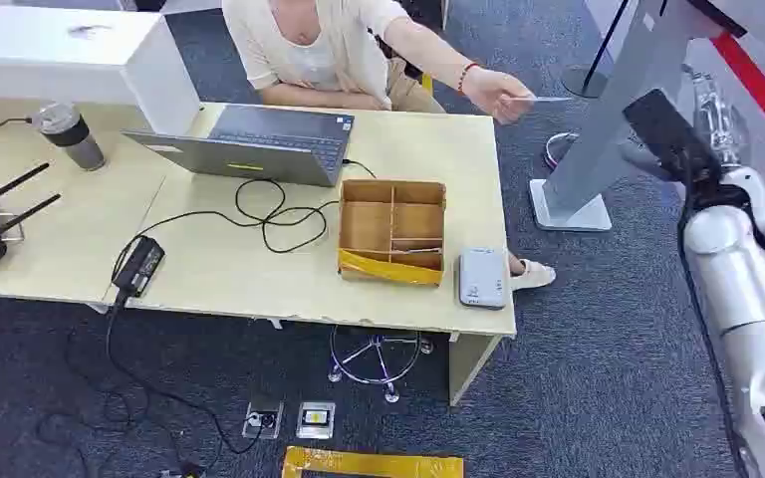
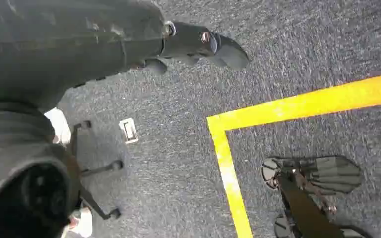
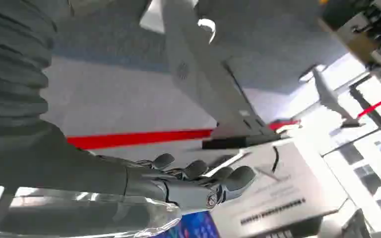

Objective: Pass the card to the sensor for recognition and then transmit it.

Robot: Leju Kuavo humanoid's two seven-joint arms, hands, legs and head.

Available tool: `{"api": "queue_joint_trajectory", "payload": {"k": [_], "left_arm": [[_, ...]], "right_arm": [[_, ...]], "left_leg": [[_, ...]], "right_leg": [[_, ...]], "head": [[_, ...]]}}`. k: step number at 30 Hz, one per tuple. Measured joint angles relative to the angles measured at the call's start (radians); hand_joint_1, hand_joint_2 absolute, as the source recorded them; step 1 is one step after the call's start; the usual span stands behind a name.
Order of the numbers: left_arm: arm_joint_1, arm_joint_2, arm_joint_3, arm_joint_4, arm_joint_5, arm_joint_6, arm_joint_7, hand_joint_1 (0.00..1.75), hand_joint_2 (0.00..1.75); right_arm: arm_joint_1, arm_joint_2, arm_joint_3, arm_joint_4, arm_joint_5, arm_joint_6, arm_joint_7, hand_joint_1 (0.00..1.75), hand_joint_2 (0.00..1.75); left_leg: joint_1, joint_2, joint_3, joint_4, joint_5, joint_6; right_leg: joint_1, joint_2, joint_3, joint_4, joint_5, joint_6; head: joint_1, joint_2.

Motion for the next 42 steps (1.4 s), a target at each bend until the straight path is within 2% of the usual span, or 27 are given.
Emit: {"api": "queue_joint_trajectory", "payload": {"k": [5,9,20,36,37,38,42], "left_arm": [[0.001,-0.002,-0.007,0.0,0.009,0.003,0.0,0.0,0.0],[0.0,-0.002,-0.007,0.0,0.019,0.005,0.001,0.0,0.0],[0.002,-0.002,-0.007,0.0,0.023,0.005,0.004,0.0,0.0],[0.003,-0.002,-0.008,0.0,0.047,0.016,0.018,0.0,0.0],[0.003,-0.002,-0.007,0.0,0.049,0.016,0.018,0.0,0.0],[0.003,-0.002,-0.008,0.0,0.049,0.017,0.018,0.0,0.0],[0.003,-0.002,-0.007,0.0,0.051,0.016,0.019,0.0,0.0]], "right_arm": [[0.035,0.074,0.096,0.011,0.142,-0.112,0.062,0.0,1.75],[0.044,0.124,0.165,0.026,0.219,-0.153,0.098,0.0,1.75],[0.049,0.193,0.235,0.062,0.265,-0.16,0.141,0.0,1.75],[0.052,0.257,0.254,0.093,0.28,-0.168,0.123,0.0,1.75],[0.051,0.259,0.254,0.093,0.279,-0.168,0.123,0.61,1.75],[0.051,0.26,0.254,0.093,0.28,-0.168,0.123,1.75,1.75],[0.051,0.269,0.255,0.093,0.28,-0.167,0.123,1.75,1.75]], "left_leg": [[0.001,0.0,-0.001,0.0,0.0,0.0],[0.001,0.0,-0.001,0.0,0.0,0.0],[0.001,0.0,-0.001,0.0,0.0,0.0],[0.001,0.001,-0.001,0.0,0.0,-0.001],[0.001,0.001,-0.001,0.0,0.0,-0.001],[0.001,0.001,-0.001,0.0,0.0,-0.001],[0.001,0.001,-0.001,0.0,0.0,-0.001]], "right_leg": [[0.001,-0.001,-0.001,0.0,0.0,0.0],[0.001,0.001,-0.002,0.0,0.0,0.0],[0.001,0.001,-0.002,0.0,0.0,-0.001],[0.001,0.001,-0.002,0.0,-0.001,-0.001],[0.001,0.001,-0.002,0.0,-0.001,-0.001],[0.001,0.001,-0.002,0.0,-0.001,-0.001],[0.001,0.001,-0.002,0.0,-0.001,-0.001]], "head": [[0.0,0.0],[0.0,0.0],[0.0,0.0],[0.0,0.0],[0.0,0.0],[0.0,0.0],[0.0,0.0]]}}
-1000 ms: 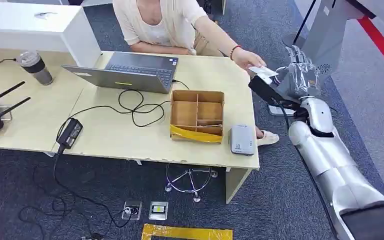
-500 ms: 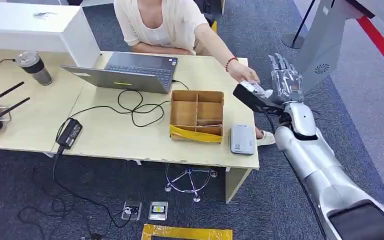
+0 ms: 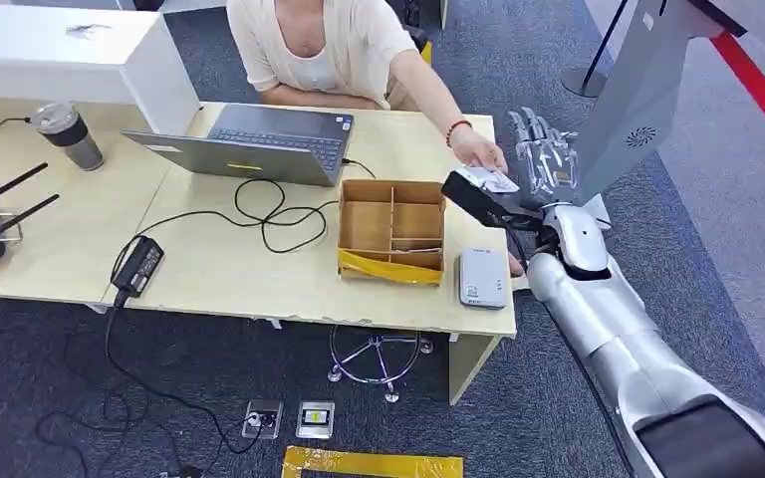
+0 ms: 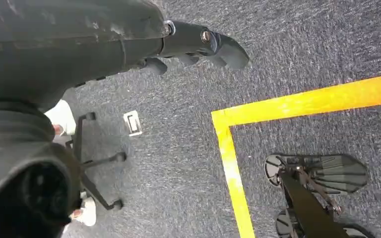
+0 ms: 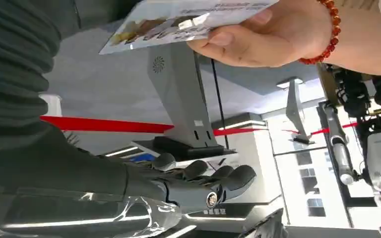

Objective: Pass the card to the sensor for recognition and then transmit it.

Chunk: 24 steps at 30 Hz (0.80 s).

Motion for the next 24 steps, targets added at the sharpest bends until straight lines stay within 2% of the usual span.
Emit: {"api": "queue_joint_trajectory", "payload": {"k": [24], "left_arm": [[0.001,0.0,0.0,0.0,0.011,0.003,0.016,0.0,0.0]], "right_arm": [[-0.001,0.025,0.0,0.005,0.021,0.013,0.002,1.75,1.75]], "left_leg": [[0.0,0.0,0.0,0.0,0.0,0.0]], "right_leg": [[0.0,0.0,0.0,0.0,0.0,0.0]], "head": [[0.0,0.0]]}}
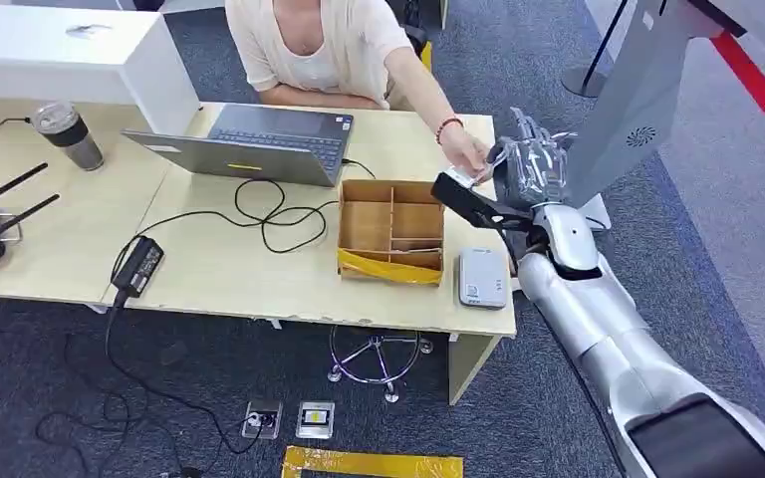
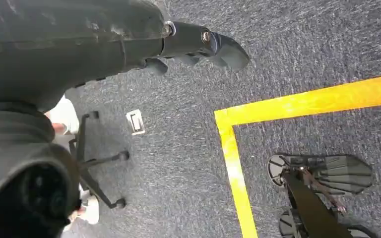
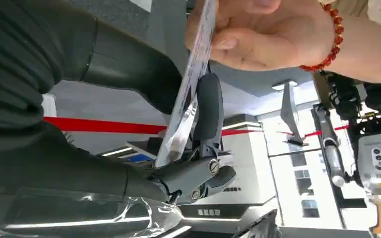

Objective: Pass the card to the sensor for recognition and then transmit it.

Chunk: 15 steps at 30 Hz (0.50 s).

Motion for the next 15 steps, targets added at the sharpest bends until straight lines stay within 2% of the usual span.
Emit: {"api": "queue_joint_trajectory", "payload": {"k": [11,15], "left_arm": [[0.0,0.0,0.0,0.0,0.01,0.003,0.005,0.0,0.0],[0.0,0.0,0.0,0.0,0.024,0.005,0.025,0.0,0.0]], "right_arm": [[0.004,0.002,0.0,0.012,0.003,0.012,0.0,1.75,1.75],[0.012,0.0,-0.001,0.015,0.014,0.023,-0.003,1.75,1.75]], "left_leg": [[0.0,0.0,0.0,0.0,0.0,0.0],[0.0,0.0,0.0,0.0,0.0,0.0]], "right_leg": [[0.0,0.0,0.0,0.0,0.0,0.0],[0.0,0.0,0.0,0.0,0.0,0.0]], "head": [[0.0,0.0],[0.0,0.0]]}}
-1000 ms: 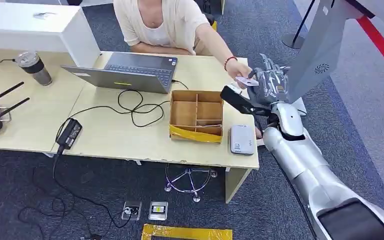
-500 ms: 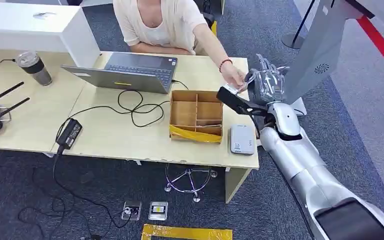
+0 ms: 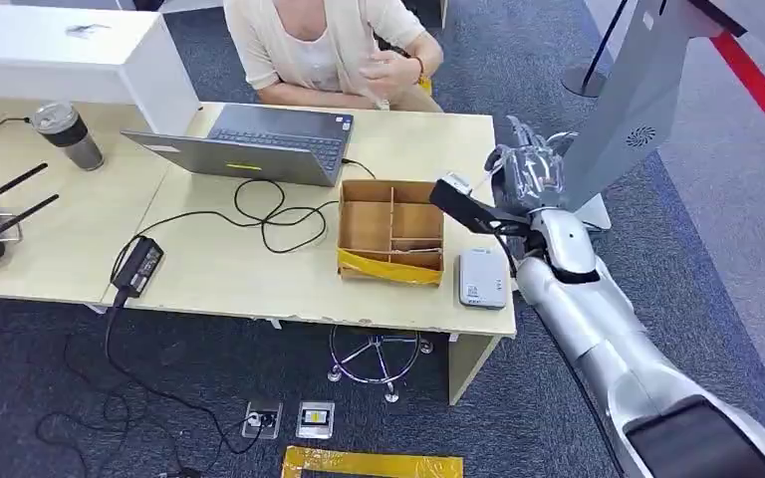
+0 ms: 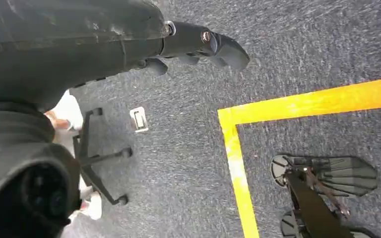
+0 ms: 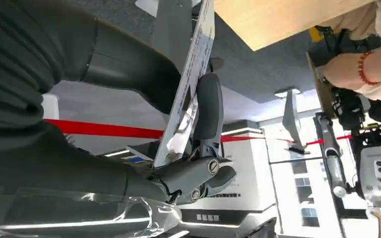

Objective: Pass the card to the sensor for recognition and then transmit it.

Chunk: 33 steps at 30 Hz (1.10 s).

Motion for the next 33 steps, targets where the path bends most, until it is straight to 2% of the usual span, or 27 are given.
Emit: {"api": "queue_joint_trajectory", "payload": {"k": [16,21,33], "left_arm": [[0.004,-0.001,0.0,0.0,0.031,0.017,0.03,0.0,0.0],[0.004,-0.006,0.0,0.0,0.049,0.029,0.04,0.0,0.0],[0.004,-0.023,0.003,0.0,0.091,0.08,0.085,0.0,0.0]], "right_arm": [[0.065,-0.033,-0.001,0.017,0.024,0.03,-0.02,1.75,1.75],[0.087,-0.039,0.0,0.029,0.035,0.042,-0.044,1.75,1.75],[0.122,-0.008,0.006,0.055,0.054,0.093,-0.068,1.75,1.75]], "left_leg": [[0.0,0.001,0.0,0.0,0.0,0.0],[0.0,0.001,0.0,0.0,0.0,0.0],[0.0,0.001,0.0,0.0,0.0,0.0]], "right_leg": [[0.0,0.001,0.0,0.0,0.0,0.0],[0.0,0.001,0.0,0.0,0.0,0.0],[0.0,0.001,0.0,0.0,0.0,0.0]], "head": [[0.0,0.0],[0.0,0.0],[0.0,0.0]]}}
